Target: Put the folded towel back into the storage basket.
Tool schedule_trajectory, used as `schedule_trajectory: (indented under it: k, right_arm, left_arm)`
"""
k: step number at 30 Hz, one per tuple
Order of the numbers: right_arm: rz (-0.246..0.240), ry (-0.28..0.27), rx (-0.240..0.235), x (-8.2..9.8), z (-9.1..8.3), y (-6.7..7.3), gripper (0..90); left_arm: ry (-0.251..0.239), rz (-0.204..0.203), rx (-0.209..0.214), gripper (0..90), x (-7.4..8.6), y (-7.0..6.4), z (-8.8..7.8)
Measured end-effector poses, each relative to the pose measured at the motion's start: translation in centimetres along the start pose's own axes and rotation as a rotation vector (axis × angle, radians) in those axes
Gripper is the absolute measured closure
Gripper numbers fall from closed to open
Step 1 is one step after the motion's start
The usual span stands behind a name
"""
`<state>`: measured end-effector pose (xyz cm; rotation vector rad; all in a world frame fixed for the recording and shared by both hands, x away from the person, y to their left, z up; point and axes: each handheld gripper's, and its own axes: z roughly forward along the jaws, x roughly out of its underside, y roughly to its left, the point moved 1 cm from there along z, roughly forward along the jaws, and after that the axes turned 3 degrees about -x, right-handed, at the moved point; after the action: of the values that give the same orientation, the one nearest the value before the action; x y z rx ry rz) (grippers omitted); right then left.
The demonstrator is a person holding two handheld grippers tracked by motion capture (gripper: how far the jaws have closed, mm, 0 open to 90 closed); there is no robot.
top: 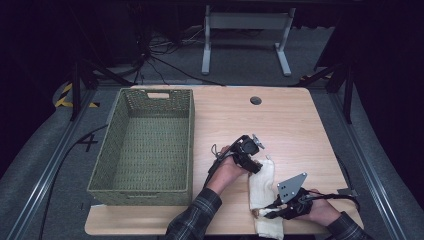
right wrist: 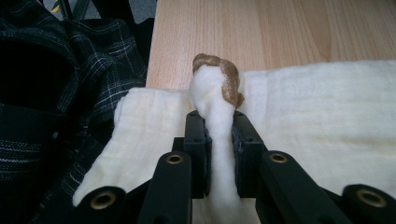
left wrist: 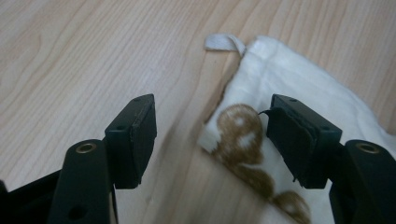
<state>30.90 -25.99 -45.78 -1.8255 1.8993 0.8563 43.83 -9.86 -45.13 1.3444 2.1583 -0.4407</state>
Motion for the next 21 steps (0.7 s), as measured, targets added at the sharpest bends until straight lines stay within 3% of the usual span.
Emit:
schedule_trajectory:
  k: [6,15,21]
  right_arm:
    - [0.0,0.004,-0.003,0.01,0.05,-0.06,79.8]
    - [0.002,0.008,-0.009,0.03,0.1,-0.14,79.8]
    - [0.008,0.007,-0.01,0.04,0.09,-0.21,79.9]
  left_arm:
    - [0.023,0.035,0.031,34.2,0.05,-0.01,0.73]
    - [0.006,0.042,0.081,41.9,0.4,-0.01,0.73]
    - [0.006,0.077,0.107,64.9,0.37,-0.52,0.48]
